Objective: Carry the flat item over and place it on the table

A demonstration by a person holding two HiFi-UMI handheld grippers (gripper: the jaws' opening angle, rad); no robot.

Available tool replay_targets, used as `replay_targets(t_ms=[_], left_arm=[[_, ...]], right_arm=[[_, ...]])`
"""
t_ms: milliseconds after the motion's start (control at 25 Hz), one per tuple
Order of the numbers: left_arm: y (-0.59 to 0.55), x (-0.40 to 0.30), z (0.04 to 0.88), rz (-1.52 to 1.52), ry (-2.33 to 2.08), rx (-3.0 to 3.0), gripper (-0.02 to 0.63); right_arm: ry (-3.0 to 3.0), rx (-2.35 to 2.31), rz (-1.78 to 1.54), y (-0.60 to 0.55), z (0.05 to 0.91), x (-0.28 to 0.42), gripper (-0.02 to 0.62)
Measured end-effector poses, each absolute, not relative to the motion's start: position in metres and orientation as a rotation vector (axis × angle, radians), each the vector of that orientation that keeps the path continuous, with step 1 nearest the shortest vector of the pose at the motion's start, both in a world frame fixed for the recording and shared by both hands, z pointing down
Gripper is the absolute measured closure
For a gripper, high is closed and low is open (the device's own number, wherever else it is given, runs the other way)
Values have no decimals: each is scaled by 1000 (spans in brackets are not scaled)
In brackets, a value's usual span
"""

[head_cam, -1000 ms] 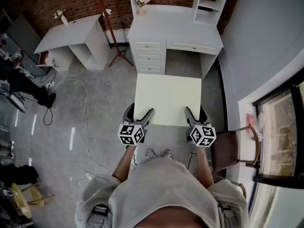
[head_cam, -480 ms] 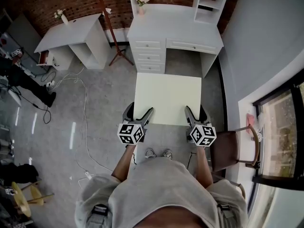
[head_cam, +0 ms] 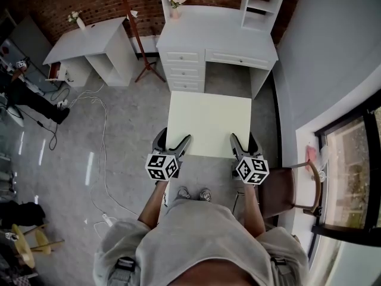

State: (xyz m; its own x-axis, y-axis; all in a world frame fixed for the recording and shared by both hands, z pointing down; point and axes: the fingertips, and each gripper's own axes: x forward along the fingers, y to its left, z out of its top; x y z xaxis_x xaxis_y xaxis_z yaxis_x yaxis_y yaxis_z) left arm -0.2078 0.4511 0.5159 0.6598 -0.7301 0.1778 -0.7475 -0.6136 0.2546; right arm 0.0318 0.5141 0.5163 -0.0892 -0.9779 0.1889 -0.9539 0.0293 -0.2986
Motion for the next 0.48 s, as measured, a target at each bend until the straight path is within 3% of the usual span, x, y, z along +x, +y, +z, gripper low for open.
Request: replay_targets(t_ms=[480], left_arm=[[435, -179, 524, 65, -1202, 2540, 176]], right_arm=[[2243, -2057, -540, 491, 520, 62, 253]])
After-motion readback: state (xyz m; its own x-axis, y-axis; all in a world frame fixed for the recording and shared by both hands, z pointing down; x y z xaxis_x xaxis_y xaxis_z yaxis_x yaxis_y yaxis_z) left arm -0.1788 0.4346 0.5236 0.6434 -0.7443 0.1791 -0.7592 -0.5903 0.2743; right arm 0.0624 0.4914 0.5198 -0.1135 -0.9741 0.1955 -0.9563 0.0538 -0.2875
